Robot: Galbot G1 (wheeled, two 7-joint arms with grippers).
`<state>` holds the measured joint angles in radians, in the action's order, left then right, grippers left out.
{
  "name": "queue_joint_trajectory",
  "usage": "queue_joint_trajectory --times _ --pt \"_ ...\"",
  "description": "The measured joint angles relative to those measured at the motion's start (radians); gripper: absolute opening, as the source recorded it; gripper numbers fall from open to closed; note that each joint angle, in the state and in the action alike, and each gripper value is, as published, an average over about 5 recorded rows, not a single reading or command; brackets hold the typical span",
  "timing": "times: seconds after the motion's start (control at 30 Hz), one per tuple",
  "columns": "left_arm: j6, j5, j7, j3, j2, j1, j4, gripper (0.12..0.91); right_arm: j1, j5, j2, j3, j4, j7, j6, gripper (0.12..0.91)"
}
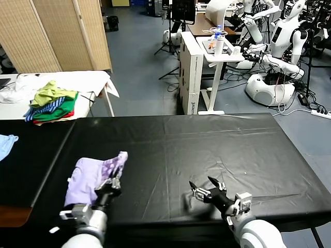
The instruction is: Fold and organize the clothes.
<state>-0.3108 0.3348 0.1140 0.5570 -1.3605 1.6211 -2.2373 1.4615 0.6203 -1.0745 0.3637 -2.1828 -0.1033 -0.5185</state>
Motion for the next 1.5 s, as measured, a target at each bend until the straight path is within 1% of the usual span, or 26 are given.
queue_joint_trajectory --times 0.2,0.33,0.37,0.43,0.47,0.5,0.57,0.63,0.7,0.73,0.77,0.87,0.97,1.07,1.2,1.33,1.37,1.43,1.47,1.5 --pt "0.010 -0.049 0.000 -0.093 -0.082 -0.031 0.055 0.179 -0.017 0.000 0.003 -0.011 0.007 -0.002 -0.005 0.907" --pt "0.015 -0.096 -0.017 -0.129 -0.108 -0.030 0.078 0.183 -0.031 0.022 0.012 -0.022 0.008 -0.005 -0.018 0.907" --pt "0.017 -0.103 -0.024 -0.136 -0.112 -0.027 0.080 0.200 -0.036 0.030 0.015 -0.027 0.009 -0.006 -0.022 0.907" --pt "0.025 -0.109 -0.038 -0.146 -0.115 -0.022 0.080 0.273 -0.049 0.052 0.020 -0.039 0.012 -0.010 -0.029 0.907" --pt "0.031 -0.108 -0.046 -0.148 -0.115 -0.019 0.078 0.326 -0.057 0.064 0.021 -0.047 0.014 -0.014 -0.033 0.907" --pt "0.039 -0.105 -0.055 -0.149 -0.114 -0.016 0.075 0.398 -0.066 0.077 0.022 -0.057 0.017 -0.019 -0.036 0.907" --pt "0.057 -0.092 -0.075 -0.145 -0.108 -0.010 0.067 0.512 -0.088 0.103 0.020 -0.080 0.024 -0.031 -0.044 0.907" --pt "0.074 -0.081 -0.092 -0.134 -0.098 -0.004 0.054 0.663 -0.114 0.127 0.015 -0.110 0.033 -0.046 -0.052 0.907" --pt "0.086 -0.074 -0.099 -0.114 -0.082 -0.001 0.040 0.786 -0.143 0.147 0.005 -0.146 0.046 -0.062 -0.058 0.907" --pt "0.091 -0.071 -0.099 -0.102 -0.072 0.001 0.033 0.837 -0.160 0.155 -0.002 -0.168 0.055 -0.070 -0.061 0.907" --pt "0.094 -0.069 -0.097 -0.088 -0.061 0.002 0.028 0.868 -0.177 0.160 -0.010 -0.190 0.064 -0.076 -0.063 0.907" --pt "0.100 -0.067 -0.093 -0.043 -0.028 0.010 0.018 0.902 -0.229 0.167 -0.038 -0.261 0.098 -0.097 -0.065 0.907" --pt "0.105 -0.069 -0.091 -0.002 -0.011 0.021 0.013 0.906 -0.279 0.169 -0.073 -0.329 0.134 -0.120 -0.067 0.907" --pt "0.110 -0.074 -0.089 0.027 -0.011 0.033 0.010 0.907 -0.326 0.169 -0.117 -0.389 0.171 -0.138 -0.072 0.907" --pt "0.116 -0.083 -0.088 0.051 -0.019 0.047 0.009 0.907 -0.375 0.165 -0.176 -0.451 0.218 -0.147 -0.076 0.907" --pt "0.120 -0.087 -0.086 0.068 -0.029 0.060 0.008 0.907 -0.405 0.159 -0.216 -0.489 0.255 -0.148 -0.080 0.899" --pt "0.121 -0.087 -0.085 0.072 -0.031 0.063 0.007 0.907 -0.409 0.157 -0.223 -0.495 0.262 -0.148 -0.081 0.887" --pt "0.122 -0.087 -0.084 0.077 -0.034 0.067 0.005 0.907 -0.413 0.153 -0.231 -0.503 0.273 -0.149 -0.083 0.838" --pt "0.122 -0.087 -0.083 0.080 -0.035 0.068 0.004 0.907 -0.414 0.150 -0.234 -0.505 0.278 -0.150 -0.084 0.799" --pt "0.123 -0.087 -0.083 0.082 -0.036 0.069 0.003 0.907 -0.413 0.147 -0.235 -0.506 0.283 -0.151 -0.085 0.740"
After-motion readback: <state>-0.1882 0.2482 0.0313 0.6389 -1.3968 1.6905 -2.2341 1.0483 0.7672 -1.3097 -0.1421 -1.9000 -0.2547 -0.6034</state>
